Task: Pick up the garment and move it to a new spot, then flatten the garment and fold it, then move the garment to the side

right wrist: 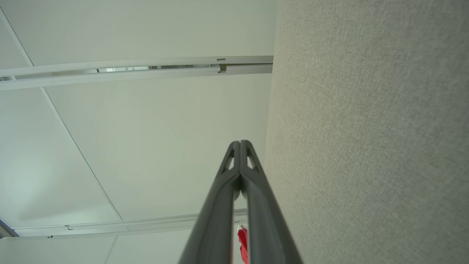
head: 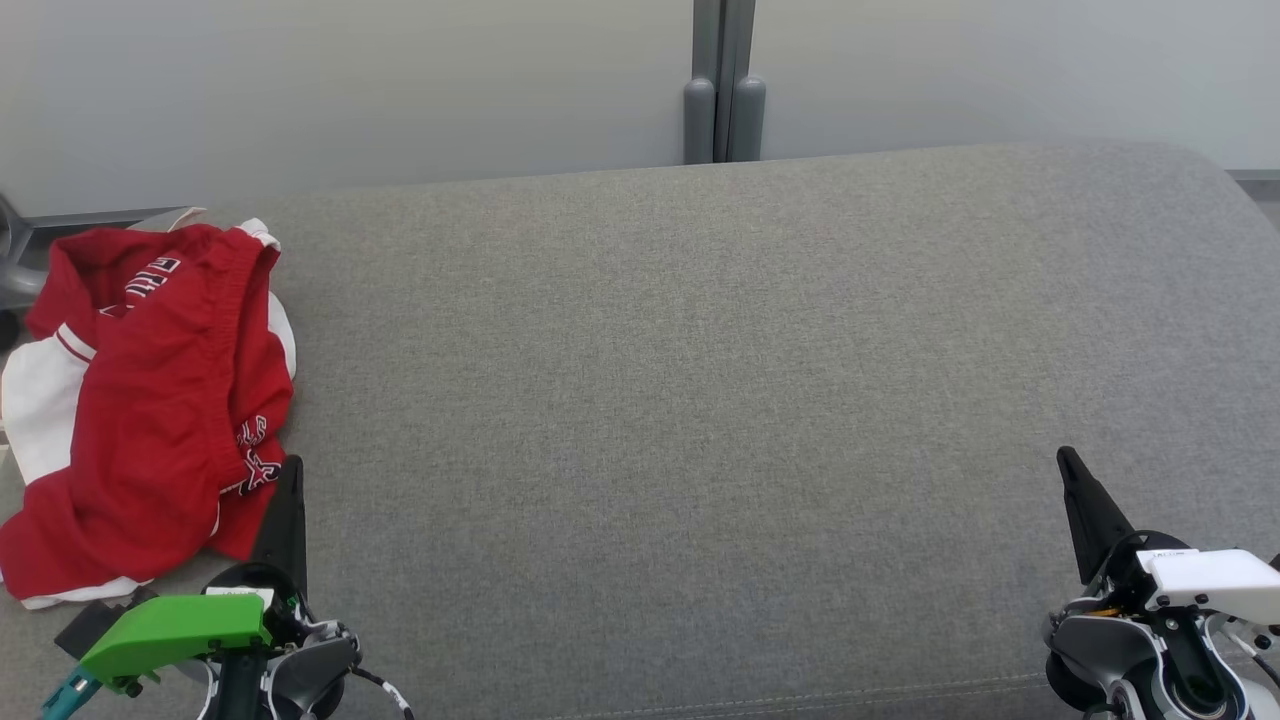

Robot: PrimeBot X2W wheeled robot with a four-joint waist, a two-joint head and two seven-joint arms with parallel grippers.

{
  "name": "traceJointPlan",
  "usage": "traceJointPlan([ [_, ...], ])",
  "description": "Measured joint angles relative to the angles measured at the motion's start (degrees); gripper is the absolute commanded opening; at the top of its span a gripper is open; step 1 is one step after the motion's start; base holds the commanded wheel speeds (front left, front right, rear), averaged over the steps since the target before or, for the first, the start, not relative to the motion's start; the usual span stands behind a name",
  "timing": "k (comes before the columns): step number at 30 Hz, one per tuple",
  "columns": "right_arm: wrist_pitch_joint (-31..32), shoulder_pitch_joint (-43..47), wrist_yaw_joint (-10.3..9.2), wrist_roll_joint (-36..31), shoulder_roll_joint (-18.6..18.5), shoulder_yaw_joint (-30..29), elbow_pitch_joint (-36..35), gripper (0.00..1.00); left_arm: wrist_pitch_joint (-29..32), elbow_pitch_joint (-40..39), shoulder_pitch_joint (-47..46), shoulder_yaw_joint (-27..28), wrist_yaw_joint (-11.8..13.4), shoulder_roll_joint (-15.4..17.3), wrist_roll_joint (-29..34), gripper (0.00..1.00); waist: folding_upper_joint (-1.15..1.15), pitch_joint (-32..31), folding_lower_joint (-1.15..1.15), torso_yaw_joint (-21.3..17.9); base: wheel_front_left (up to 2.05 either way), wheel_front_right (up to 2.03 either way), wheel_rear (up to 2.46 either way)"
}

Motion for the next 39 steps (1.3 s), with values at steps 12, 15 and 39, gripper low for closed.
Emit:
traceJointPlan([
  [12,0.0,0.0,0.0,0.0,0.0,0.0,0.0,0.0,0.0,0.0,0.0,0.0,0.0,0.0,0.0,0.0,0.0,0.0,0.0,0.0,0.0,0.0,0.0],
  [15,0.0,0.0,0.0,0.0,0.0,0.0,0.0,0.0,0.0,0.0,0.0,0.0,0.0,0.0,0.0,0.0,0.0,0.0,0.0,0.0,0.0,0.0,0.0],
  [39,-4.66,2.75,-0.02,-4.9,0.91,3.71,2.0,1.0,-3.92,0.16,3.86,-2.69,0.56,-0.34,4.92,1.0,0.0,-0.66,0.0,-0.03,0.0,0.0,0.0],
])
